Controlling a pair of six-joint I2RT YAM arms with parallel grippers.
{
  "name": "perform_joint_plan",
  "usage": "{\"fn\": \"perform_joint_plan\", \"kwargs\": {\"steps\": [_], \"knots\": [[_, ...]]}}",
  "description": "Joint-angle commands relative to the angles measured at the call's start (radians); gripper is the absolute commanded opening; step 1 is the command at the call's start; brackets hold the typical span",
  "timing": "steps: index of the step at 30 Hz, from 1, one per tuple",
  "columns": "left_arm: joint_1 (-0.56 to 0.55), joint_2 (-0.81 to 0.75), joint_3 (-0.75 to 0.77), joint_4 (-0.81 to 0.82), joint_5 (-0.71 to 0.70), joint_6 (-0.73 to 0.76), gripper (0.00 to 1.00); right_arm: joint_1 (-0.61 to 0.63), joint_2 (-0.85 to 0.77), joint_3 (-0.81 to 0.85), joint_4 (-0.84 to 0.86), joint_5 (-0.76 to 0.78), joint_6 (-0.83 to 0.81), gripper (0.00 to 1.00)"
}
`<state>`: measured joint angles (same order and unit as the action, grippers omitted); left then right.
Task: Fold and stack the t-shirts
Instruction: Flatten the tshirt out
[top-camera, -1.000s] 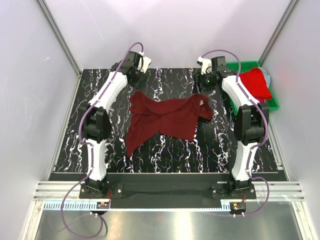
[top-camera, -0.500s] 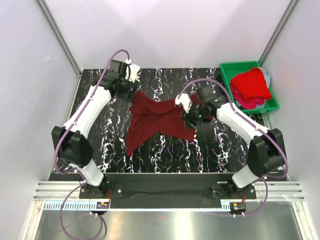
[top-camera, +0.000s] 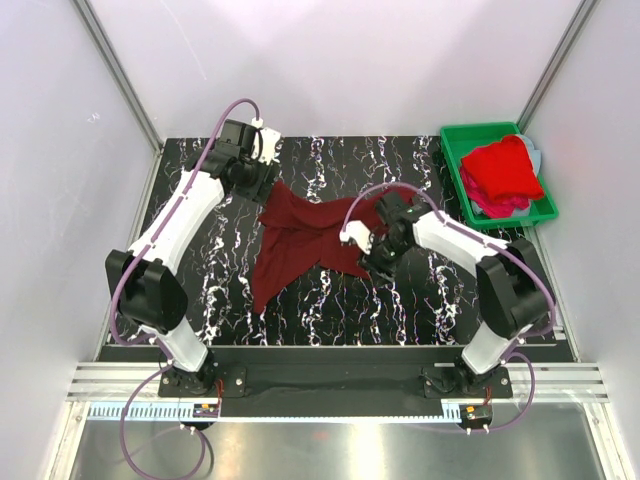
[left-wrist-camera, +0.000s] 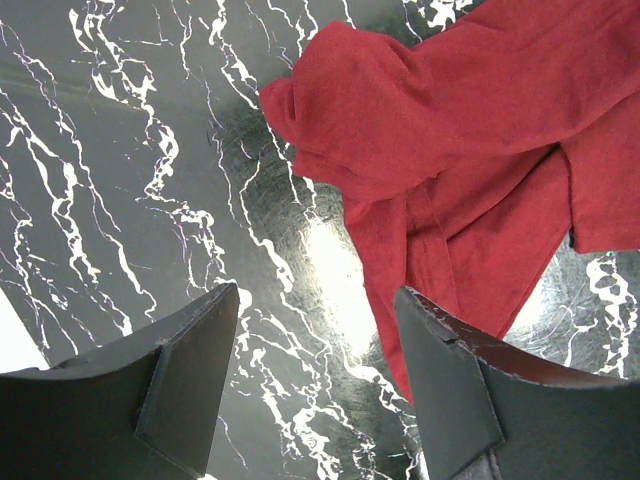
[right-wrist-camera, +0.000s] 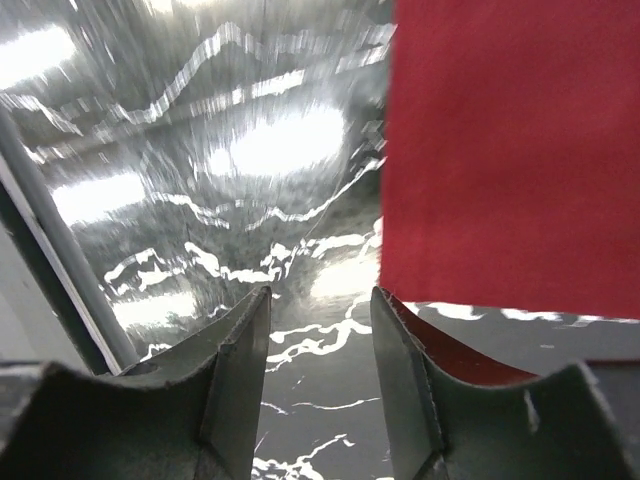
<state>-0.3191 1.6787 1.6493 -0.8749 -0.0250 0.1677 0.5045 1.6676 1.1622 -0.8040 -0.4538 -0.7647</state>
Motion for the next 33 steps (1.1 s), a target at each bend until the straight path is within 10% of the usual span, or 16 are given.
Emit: {"fn": "perform_joint_plan", "kwargs": {"steps": [1, 33], "knots": [[-0.003, -0.022, 0.038, 0.019, 0.019, -0.014, 0.69, 0.031, 0.035, -0.041, -0.029, 0.073, -0.038, 0.51], [-0.001, -0.004, 0.056, 0.017, 0.053, -0.03, 0.69, 0.055, 0.089, -0.099, 0.272, 0.343, 0.004, 0.39]]}}
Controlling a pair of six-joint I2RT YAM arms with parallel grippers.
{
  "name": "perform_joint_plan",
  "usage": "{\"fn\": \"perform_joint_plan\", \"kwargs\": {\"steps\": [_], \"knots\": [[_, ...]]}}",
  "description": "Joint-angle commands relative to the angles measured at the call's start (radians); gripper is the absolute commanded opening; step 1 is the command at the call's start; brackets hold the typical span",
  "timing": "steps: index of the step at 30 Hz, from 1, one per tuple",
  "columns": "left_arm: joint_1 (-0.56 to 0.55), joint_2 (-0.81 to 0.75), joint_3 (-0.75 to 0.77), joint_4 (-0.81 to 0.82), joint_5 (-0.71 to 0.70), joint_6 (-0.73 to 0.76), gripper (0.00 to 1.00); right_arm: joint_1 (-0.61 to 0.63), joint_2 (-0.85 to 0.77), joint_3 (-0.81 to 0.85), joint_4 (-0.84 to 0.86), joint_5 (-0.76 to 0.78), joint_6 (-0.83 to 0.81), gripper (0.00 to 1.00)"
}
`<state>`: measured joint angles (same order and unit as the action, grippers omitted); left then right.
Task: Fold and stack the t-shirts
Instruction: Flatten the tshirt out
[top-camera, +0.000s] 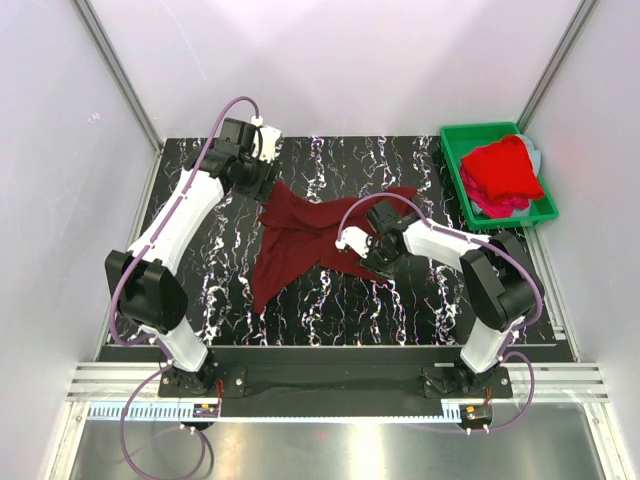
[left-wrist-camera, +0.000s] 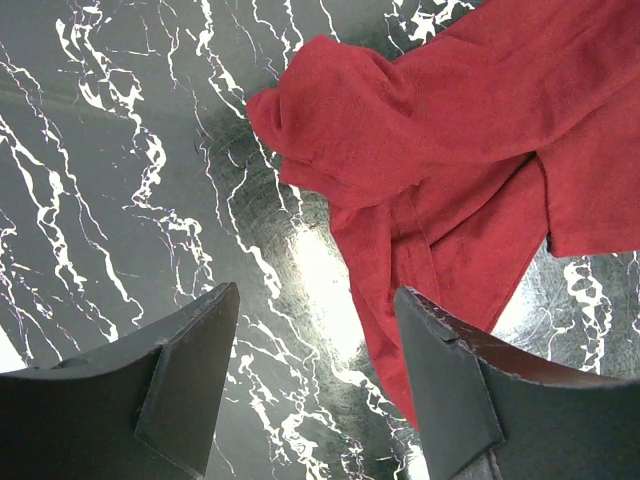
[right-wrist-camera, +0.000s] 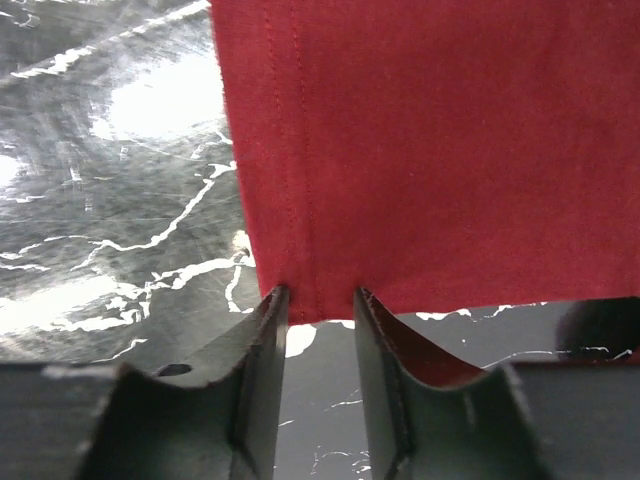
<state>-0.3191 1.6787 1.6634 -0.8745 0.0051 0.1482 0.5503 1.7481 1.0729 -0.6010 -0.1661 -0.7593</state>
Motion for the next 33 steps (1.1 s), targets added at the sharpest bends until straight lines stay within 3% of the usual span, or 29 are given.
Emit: {"fn": "perform_joint_plan", "kwargs": {"steps": [1, 13, 14, 17, 18, 22, 25, 31, 33], "knots": [[-0.001, -0.007, 0.039, 0.016, 0.022, -0.009, 0.69, 0.01, 0.019, -0.007, 0.067, 0.059, 0.002, 0.38], [-0.001, -0.005, 0.033, 0.025, 0.01, -0.009, 0.69, 0.023, 0.007, 0.01, -0.03, -0.024, -0.011, 0.38], [-0.001, -0.004, 0.036, 0.023, 0.012, -0.009, 0.69, 0.025, 0.01, 0.001, -0.026, -0.018, -0.009, 0.29], [0.0, 0.001, 0.042, 0.022, 0.012, -0.009, 0.69, 0.026, 0.042, 0.016, -0.031, -0.004, 0.012, 0.13], [0.0, 0.003, 0.044, 0.022, 0.015, -0.009, 0.69, 0.026, 0.048, 0.022, -0.033, -0.001, 0.018, 0.0], [0.0, -0.002, 0.033, 0.019, 0.009, 0.001, 0.69, 0.025, 0.028, 0.068, -0.023, 0.028, 0.038, 0.0], [0.0, -0.019, 0.003, 0.035, -0.032, 0.014, 0.69, 0.022, 0.001, 0.16, -0.031, 0.1, 0.017, 0.0], [0.0, -0.031, -0.054, 0.081, -0.102, 0.059, 0.68, -0.05, 0.008, 0.575, -0.069, 0.146, 0.009, 0.0], [0.0, -0.03, -0.062, 0.088, -0.097, 0.065, 0.67, -0.065, 0.045, 0.646, -0.075, 0.16, 0.011, 0.0]]}}
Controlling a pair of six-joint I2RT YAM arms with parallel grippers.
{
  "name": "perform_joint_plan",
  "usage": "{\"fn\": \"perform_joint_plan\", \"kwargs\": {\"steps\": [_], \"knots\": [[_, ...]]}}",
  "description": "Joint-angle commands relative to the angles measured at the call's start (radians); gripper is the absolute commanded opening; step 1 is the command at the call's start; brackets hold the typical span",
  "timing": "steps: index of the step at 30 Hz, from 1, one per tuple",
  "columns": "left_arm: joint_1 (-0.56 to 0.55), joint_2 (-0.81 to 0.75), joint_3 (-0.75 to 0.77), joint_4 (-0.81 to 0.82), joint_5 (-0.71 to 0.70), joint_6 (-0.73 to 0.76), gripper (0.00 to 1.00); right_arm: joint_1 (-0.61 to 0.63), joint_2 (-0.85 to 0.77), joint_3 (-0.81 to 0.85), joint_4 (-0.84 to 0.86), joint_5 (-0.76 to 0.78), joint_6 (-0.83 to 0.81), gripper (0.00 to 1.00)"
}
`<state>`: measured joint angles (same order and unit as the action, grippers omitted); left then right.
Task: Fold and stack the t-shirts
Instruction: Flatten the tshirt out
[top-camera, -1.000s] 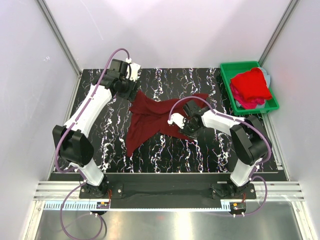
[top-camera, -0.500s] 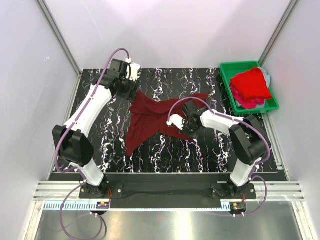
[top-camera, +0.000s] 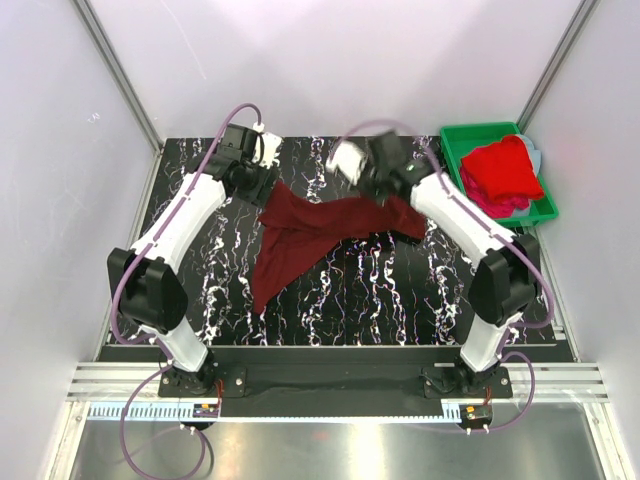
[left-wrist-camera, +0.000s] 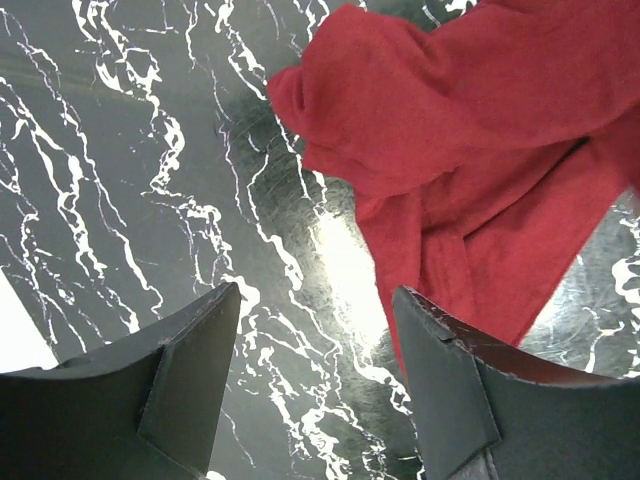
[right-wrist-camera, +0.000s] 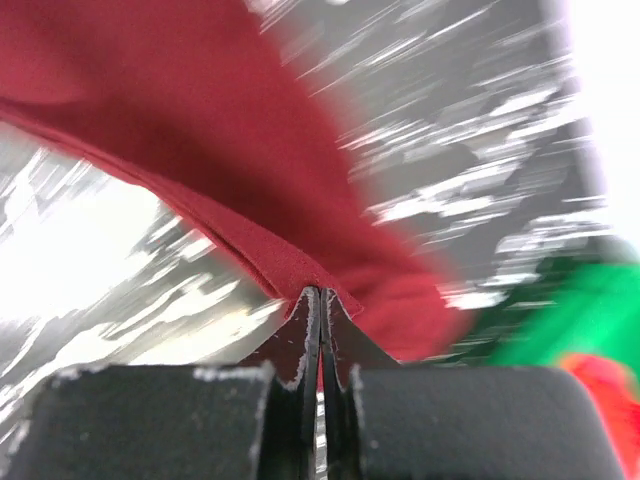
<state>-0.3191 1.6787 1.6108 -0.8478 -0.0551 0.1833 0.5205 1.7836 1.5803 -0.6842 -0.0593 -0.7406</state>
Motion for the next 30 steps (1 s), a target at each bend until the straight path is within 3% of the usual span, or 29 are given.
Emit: {"fn": "perform_joint_plan", "kwargs": {"steps": [1, 11, 20, 30], "knots": [[0.0, -0.027, -0.015, 0.064, -0.035, 0.028, 0.67, -0.049, 0.02, 0.188, 0.006, 0.055, -0.008, 0.0], [-0.011, 0.016, -0.124, 0.116, 0.011, 0.044, 0.64, -0.12, 0.166, 0.36, 0.087, 0.131, -0.022, 0.0], [-0.003, 0.202, 0.007, 0.099, 0.02, 0.01, 0.63, -0.212, 0.319, 0.699, 0.084, 0.207, -0.025, 0.0], [0.107, 0.389, 0.141, 0.087, 0.155, -0.108, 0.63, -0.218, 0.316, 0.676, 0.064, 0.205, 0.001, 0.0]]}}
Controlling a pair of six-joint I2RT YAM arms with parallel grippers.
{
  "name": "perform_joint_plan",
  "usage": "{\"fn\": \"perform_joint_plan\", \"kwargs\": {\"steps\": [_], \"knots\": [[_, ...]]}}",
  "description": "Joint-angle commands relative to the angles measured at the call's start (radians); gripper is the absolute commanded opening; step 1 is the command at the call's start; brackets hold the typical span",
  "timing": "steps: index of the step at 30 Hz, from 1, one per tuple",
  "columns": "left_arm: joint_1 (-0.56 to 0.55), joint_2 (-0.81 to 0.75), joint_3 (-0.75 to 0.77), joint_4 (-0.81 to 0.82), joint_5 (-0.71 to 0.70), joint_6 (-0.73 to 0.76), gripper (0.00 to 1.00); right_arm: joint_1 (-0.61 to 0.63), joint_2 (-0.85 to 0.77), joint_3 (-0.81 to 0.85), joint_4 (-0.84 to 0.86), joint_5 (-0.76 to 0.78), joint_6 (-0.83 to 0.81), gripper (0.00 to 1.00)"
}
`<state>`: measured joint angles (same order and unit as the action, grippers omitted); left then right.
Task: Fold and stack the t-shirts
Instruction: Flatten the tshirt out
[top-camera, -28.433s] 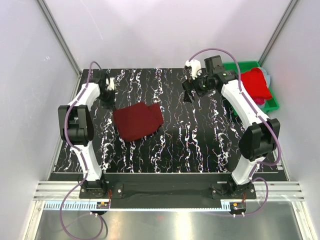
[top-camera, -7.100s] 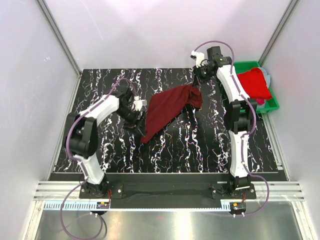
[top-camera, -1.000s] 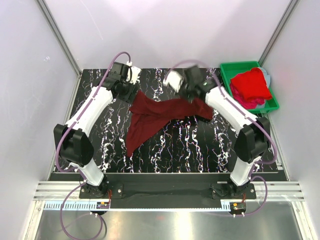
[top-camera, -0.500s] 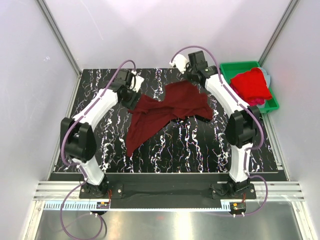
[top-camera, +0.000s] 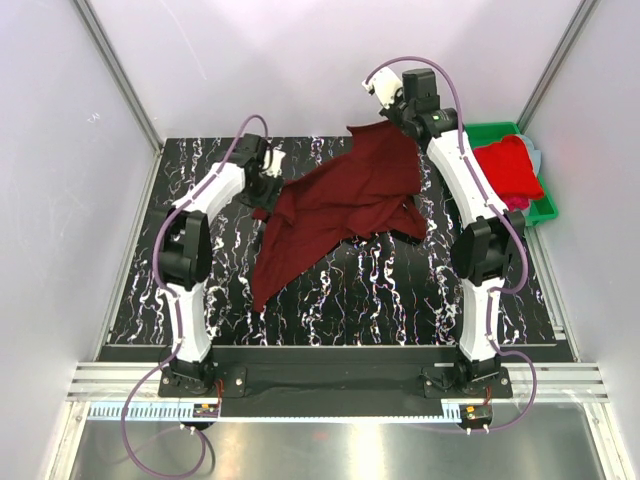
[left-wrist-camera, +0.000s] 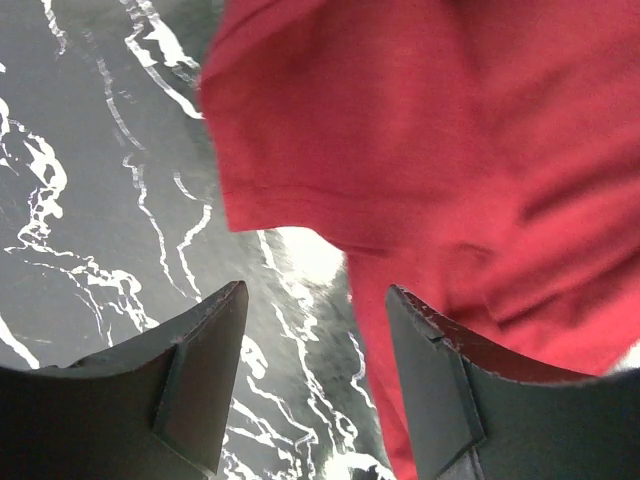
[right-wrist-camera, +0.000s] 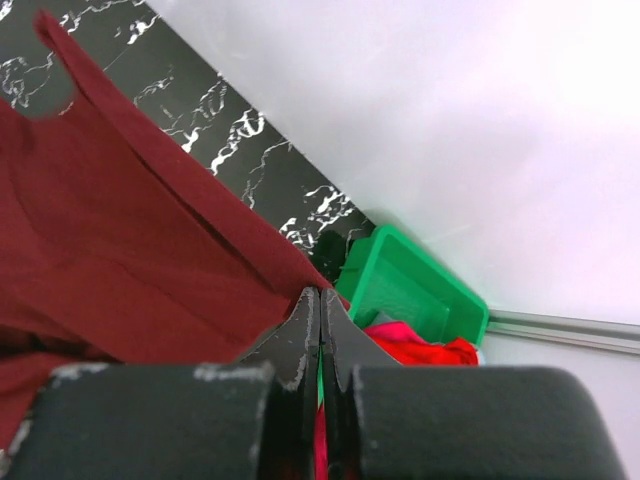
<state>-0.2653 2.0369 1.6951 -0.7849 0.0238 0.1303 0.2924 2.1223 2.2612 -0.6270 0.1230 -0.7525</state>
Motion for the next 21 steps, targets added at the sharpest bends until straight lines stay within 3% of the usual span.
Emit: {"fn": "perform_joint_plan", "kwargs": {"steps": [1, 13, 21], "knots": [[0.067, 0.043, 0.069, 0.03, 0.08, -0.066, 0.62, 0.007, -0.024, -0.012, 0.006, 0.023, 0.01, 0.0], [0.163, 0.218, 0.209, 0.052, 0.263, -0.124, 0.61, 0.007, -0.013, -0.009, -0.016, 0.023, 0.013, 0.0], [0.166, 0.247, 0.193, 0.043, 0.329, -0.153, 0.56, 0.007, -0.007, 0.003, -0.022, 0.029, 0.012, 0.0]]}}
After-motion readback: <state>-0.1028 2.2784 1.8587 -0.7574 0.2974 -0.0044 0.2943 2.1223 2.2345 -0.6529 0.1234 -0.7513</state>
